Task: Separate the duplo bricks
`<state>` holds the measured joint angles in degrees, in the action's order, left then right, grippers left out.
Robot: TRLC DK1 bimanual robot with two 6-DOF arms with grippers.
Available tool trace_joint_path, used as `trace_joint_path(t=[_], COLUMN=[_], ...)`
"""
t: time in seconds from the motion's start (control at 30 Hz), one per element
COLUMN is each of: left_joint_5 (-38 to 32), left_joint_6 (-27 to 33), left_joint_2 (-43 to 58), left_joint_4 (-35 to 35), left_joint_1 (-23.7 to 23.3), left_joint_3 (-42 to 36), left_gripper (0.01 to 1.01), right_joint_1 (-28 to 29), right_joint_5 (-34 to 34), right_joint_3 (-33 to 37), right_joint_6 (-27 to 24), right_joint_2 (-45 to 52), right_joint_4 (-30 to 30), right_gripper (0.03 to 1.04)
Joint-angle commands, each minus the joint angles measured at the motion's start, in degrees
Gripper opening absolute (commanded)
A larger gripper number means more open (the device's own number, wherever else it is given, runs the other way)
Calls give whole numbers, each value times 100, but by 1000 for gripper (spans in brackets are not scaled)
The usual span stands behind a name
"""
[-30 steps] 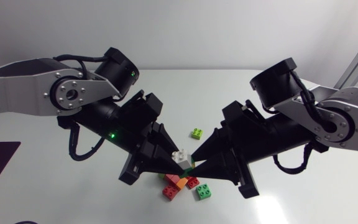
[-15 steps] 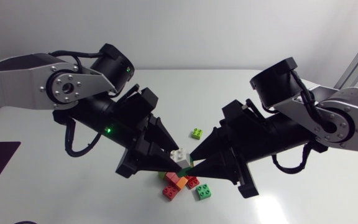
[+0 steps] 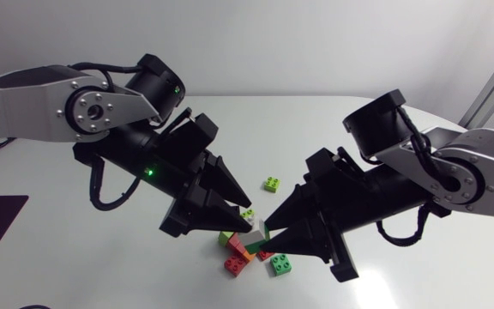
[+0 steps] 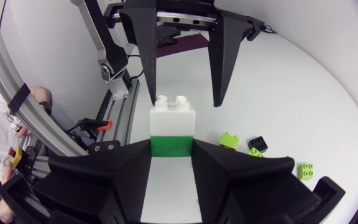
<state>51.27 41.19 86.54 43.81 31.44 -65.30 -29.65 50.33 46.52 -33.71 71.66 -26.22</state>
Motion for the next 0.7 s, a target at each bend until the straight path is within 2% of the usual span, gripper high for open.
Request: trace_joint_path(t=[0.0,0.3,0.67], left_joint_5=[68,182,200], left_joint_6=[196,407,539], left_joint_2=[179,196,398], left_joint_4=[136,541,549], left_joint_1=[-24,-50,81], left_joint_3=[-159,-264,-255], left_gripper=[634,638,636], right_joint_1=[-32,-23,-59], right_joint_5=[21,-49,-49], right_joint_3=[-135,-126,-161], right_joint_6=[-74,-65,-12], right_joint_2=[-55,-47,-91], right_joint_4=[3,47,99], right_gripper=[295,295,295])
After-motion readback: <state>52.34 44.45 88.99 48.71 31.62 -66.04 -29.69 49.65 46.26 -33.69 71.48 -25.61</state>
